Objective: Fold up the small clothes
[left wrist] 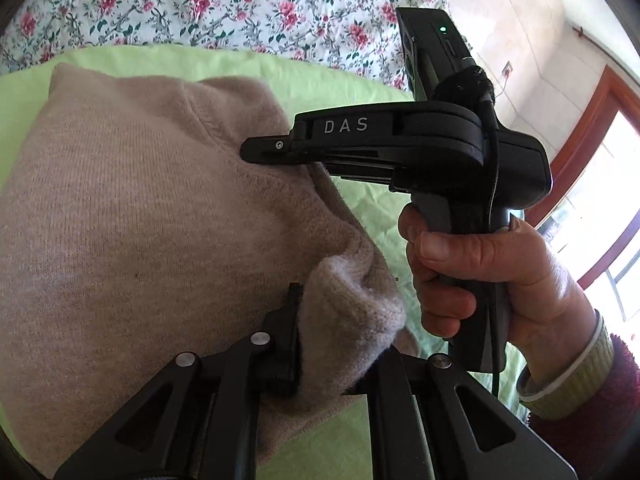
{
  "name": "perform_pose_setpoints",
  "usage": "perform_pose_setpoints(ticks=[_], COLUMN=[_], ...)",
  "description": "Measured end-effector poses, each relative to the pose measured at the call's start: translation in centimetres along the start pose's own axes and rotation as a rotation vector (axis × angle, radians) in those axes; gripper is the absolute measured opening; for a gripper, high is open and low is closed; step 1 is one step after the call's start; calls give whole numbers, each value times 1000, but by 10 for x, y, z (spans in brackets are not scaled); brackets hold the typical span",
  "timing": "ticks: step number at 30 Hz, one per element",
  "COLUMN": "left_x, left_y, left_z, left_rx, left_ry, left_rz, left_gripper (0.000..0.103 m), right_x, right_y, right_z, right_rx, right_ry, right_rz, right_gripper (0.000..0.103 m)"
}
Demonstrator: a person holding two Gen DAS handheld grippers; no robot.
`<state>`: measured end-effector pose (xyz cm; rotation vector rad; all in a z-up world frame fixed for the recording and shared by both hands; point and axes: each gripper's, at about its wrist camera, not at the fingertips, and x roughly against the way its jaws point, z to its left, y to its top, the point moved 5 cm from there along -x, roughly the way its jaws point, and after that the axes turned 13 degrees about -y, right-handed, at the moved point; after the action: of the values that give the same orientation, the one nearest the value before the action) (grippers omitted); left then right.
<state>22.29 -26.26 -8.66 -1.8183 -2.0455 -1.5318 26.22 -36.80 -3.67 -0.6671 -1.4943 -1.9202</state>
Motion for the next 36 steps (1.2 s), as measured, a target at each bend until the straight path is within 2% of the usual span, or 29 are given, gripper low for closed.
perform_pose_setpoints(ticks=[3, 5, 7, 8, 10, 11, 12, 13, 17, 21, 24, 28, 30, 32, 33, 34, 35, 36], left_x=[7, 15, 26, 33, 49, 59, 70, 82, 116, 129, 127, 100, 82, 70, 68, 65, 63, 62], left_y=[0, -2, -7, -9, -10, -12, -13, -14, -7, 11, 16, 26, 27, 31, 34, 36, 37, 38], left_z=[4, 4, 0, -2, -8, -8, -8, -4, 18, 63, 93, 132, 149, 158, 158, 159, 157, 156], left_rx=[20, 39, 47, 43, 40, 41, 45, 52, 97, 177, 252, 306, 351, 371, 357, 339, 327, 326], left_ry=[-20, -46, -63, -70, -75, -77, -70, -58, -36, 5, -35, -26, -65, -108, -118, -121, -137, -143], left_rz=[14, 24, 31, 28, 23, 15, 4, -10, -54, -87, -68, -14, 24, 26, 22, 24, 25, 27], left_gripper=[13, 24, 28, 29, 39, 49, 59, 62, 79, 81, 82, 83, 94, 94, 91, 86, 64, 60], right_x=[1, 5, 7, 10, 16, 19, 22, 25, 36, 29, 19, 1, -7, -11, -13, -15, -15, -12], right_y=[1, -1, -4, -6, -11, -14, -17, -20, -28, -29, -28, -29, -31, -31, -31, -32, -32, -32], right_z=[4, 3, 1, -1, -6, -9, -13, -16, -25, -28, -23, -22, -20, -16, -14, -11, -10, -7], right_rx=[19, 38, 39, 37, 25, 9, -10, -29, -130, -188, -188, -206, -212, -194, -190, -200, -212, -204], right_ry=[-31, -67, -103, -123, -152, -166, -168, -158, -54, 8, 26, 60, 77, 84, 95, 117, 119, 109], right_rz=[-14, -22, -19, -16, -14, -8, -2, -1, -2, 24, 44, 85, 106, 114, 121, 138, 142, 133], right_gripper=[17, 20, 28, 29, 39, 43, 52, 58, 68, 70, 70, 70, 70, 69, 60, 44, 42, 37])
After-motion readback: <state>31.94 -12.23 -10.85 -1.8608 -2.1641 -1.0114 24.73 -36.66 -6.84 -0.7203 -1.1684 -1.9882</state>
